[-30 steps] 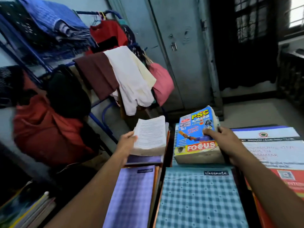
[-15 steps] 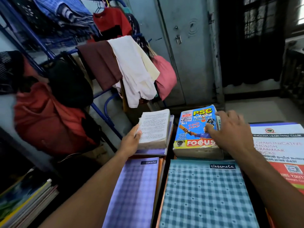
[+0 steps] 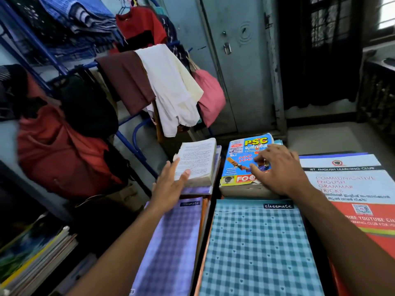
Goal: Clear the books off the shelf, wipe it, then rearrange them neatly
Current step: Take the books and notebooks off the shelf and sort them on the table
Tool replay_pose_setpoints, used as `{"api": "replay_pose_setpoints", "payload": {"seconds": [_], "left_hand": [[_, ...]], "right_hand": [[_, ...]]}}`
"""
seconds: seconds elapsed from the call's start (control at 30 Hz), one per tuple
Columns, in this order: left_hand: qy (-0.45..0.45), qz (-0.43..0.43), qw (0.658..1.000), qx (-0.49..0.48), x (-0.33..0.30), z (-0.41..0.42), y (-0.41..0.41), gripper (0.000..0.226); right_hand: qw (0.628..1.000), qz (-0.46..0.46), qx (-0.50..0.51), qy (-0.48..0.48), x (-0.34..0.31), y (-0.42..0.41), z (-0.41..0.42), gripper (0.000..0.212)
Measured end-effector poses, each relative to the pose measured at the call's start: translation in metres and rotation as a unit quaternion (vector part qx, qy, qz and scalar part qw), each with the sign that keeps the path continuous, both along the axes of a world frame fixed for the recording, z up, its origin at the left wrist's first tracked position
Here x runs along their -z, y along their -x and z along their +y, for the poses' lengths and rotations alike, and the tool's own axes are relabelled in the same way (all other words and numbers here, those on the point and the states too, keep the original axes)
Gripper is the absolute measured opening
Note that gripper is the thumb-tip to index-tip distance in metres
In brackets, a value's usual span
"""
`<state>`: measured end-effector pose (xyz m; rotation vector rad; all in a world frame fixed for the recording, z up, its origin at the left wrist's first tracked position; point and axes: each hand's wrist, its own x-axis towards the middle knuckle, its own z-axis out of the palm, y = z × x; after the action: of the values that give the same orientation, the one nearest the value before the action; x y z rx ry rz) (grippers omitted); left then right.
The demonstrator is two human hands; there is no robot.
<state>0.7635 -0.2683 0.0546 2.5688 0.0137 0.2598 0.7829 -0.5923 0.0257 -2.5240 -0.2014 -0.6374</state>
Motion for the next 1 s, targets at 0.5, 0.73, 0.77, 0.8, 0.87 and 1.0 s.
{"api": "replay_pose_setpoints", "payload": {"seconds": [0.5,0.73,0.77,0.8,0.87,1.0], "left_hand": [[0.168,-0.065,0.982,0.062,-0.096,0.053,0.201,0.034],[0.178,-0.128,0.956,-0.195,-0.068,0.22,0.426,0.037],[0.173,-0.132,0.944,-0.249,-0.059,0.24,0.462,0.034],[0.167,-0.138,0.926,-0.308,-0.049,0.265,0.506,0.031],[0.153,-0.14,0.891,-0.405,-0.029,0.301,0.574,0.026],[0.079,-0.141,0.829,-0.536,0.002,0.344,0.66,0.031]], "right_hand": [[0.951,-0.003,-0.236,0.201,-0.122,0.148,0.216,0.055],[0.853,0.003,-0.511,0.105,-0.112,0.292,0.396,0.049],[0.835,0.015,-0.54,0.105,-0.105,0.314,0.417,0.049],[0.812,0.026,-0.573,0.108,-0.099,0.343,0.445,0.05],[0.775,0.047,-0.62,0.111,-0.086,0.39,0.487,0.052],[0.717,0.126,-0.677,0.108,-0.063,0.46,0.548,0.055]]}}
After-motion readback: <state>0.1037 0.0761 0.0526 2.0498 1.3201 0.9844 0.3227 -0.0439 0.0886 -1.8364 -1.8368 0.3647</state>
